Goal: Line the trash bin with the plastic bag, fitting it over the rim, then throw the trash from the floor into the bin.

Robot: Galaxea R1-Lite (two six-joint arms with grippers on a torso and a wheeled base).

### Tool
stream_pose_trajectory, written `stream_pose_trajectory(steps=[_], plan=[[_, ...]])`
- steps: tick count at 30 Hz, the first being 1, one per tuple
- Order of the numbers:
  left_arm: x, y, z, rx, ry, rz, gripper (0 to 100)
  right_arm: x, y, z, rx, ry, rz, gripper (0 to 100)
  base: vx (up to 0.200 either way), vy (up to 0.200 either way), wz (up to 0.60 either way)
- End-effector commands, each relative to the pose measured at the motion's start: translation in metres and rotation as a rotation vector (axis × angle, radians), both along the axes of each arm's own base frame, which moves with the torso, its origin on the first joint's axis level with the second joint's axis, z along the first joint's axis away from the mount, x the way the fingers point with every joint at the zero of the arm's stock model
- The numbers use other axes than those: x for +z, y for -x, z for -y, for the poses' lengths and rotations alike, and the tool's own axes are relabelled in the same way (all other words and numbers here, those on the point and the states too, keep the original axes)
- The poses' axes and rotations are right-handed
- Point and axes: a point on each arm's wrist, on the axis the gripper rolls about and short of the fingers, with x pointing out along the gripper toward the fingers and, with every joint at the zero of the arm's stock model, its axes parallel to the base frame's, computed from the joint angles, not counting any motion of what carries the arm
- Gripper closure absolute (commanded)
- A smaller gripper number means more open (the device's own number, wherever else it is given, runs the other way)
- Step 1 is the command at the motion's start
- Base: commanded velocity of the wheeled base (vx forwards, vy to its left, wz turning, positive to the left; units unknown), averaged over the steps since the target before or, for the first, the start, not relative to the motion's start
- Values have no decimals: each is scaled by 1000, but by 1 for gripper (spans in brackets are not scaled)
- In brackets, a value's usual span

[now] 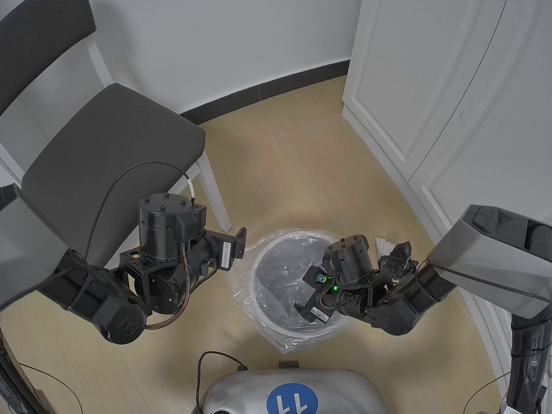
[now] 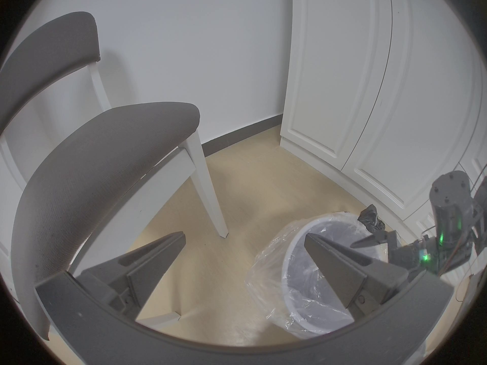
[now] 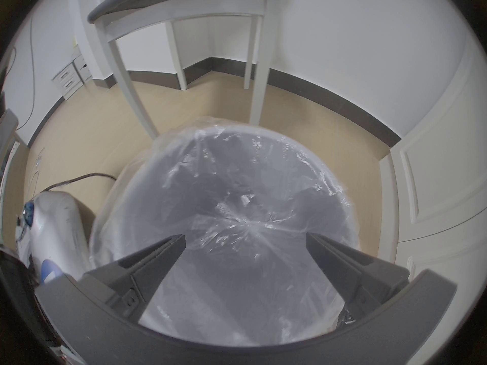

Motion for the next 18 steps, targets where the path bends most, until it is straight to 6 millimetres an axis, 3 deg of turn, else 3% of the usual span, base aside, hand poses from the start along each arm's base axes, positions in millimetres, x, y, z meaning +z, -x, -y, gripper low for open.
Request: stream_pose_trajectory(steps=[1,9,18], plan=[[1,1,0,-2,1,2,0,6,18,0,37,19,-6,0,0,0,0],[-1,5,3,-17,-4,-6,0,-9,42,-3,86,66,-63,0,0,0,0],[-3,7,3,-20,-9,-14,0,-24,55,-3,108,101,-116,0,0,0,0]])
